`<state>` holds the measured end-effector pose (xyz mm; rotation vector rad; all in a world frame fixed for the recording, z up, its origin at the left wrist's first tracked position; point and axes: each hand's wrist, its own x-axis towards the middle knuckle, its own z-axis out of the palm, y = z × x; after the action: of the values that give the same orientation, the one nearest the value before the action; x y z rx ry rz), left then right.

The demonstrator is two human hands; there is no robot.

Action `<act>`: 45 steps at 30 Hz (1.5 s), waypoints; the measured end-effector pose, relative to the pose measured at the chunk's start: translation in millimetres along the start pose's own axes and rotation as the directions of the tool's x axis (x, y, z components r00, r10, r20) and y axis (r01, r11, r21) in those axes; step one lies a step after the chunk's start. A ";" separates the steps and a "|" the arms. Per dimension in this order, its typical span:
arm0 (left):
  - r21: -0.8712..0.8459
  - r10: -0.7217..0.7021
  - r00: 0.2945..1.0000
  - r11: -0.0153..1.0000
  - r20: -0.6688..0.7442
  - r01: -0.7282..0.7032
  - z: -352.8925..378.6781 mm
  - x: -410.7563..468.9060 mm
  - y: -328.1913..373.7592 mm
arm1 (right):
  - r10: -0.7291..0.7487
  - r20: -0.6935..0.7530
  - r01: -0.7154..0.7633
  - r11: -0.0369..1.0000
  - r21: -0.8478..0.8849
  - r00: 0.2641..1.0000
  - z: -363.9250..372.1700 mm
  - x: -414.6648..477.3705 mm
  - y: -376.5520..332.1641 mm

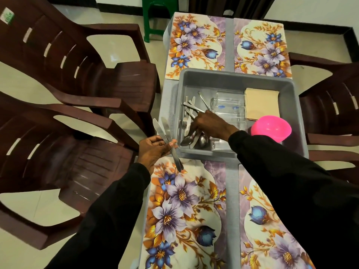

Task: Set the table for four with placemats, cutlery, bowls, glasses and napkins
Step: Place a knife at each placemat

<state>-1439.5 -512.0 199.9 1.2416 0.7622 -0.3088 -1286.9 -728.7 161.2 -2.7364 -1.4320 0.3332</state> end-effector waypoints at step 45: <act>-0.038 0.020 0.999 0.999 0.037 -0.019 7.4 -4.2 -5.2 | 0.395 -0.297 -0.055 0.675 0.736 0.869 -51.9 -31.9 -41.7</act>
<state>-1443.0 -521.2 199.8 1.2044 0.7202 -0.3001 -1327.6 -727.3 222.9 -2.1279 -0.6267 0.1951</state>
